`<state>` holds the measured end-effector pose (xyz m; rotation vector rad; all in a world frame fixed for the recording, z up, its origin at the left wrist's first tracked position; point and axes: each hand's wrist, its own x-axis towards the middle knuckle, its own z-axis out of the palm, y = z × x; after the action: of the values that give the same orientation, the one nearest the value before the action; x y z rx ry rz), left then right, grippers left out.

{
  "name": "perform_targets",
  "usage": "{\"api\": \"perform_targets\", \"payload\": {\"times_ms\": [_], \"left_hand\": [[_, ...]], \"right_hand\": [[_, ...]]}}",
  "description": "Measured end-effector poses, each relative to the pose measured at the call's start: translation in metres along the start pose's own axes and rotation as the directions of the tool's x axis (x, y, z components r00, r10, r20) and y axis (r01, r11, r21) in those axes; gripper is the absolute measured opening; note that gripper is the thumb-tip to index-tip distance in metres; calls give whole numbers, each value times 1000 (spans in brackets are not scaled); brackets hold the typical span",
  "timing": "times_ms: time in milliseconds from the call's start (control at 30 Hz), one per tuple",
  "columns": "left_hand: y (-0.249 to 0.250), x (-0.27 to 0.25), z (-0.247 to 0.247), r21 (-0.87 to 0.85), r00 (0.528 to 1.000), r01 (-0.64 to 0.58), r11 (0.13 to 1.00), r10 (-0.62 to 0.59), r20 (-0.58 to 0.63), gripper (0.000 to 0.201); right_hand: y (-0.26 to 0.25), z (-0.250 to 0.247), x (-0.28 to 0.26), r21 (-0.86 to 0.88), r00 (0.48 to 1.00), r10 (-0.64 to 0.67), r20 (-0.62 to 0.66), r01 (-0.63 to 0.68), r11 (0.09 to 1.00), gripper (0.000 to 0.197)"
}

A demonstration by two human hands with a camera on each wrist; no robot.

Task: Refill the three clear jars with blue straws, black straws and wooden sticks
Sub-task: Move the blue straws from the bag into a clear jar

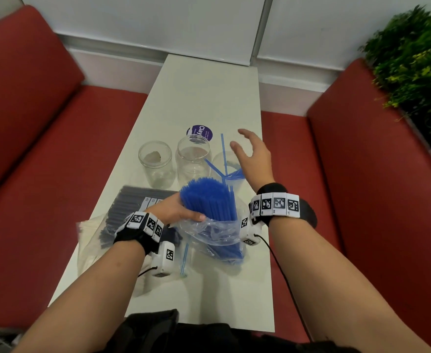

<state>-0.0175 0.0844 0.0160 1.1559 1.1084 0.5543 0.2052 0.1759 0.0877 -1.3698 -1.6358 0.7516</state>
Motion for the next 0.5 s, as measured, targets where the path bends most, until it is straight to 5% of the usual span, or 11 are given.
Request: {"api": "perform_targets", "payload": {"times_ms": [100, 267, 433, 500], "left_hand": [[0, 1, 0, -12, 1000, 5, 1000, -5, 10, 57], [2, 3, 0, -16, 1000, 17, 1000, -17, 2, 60], [5, 4, 2, -39, 1000, 13, 999, -14, -6, 63], [6, 4, 3, -52, 1000, 18, 998, -18, -9, 64]], "right_hand": [[-7, -15, -12, 132, 989, -27, -143, 47, 990, 6], [9, -21, -40, 121, 976, 109, 188, -133, 984, 16], [38, -14, -68, -166, 794, 390, 467, -354, 920, 42], [42, -10, -74, -182, 777, 412, 476, -372, 910, 47]]}}
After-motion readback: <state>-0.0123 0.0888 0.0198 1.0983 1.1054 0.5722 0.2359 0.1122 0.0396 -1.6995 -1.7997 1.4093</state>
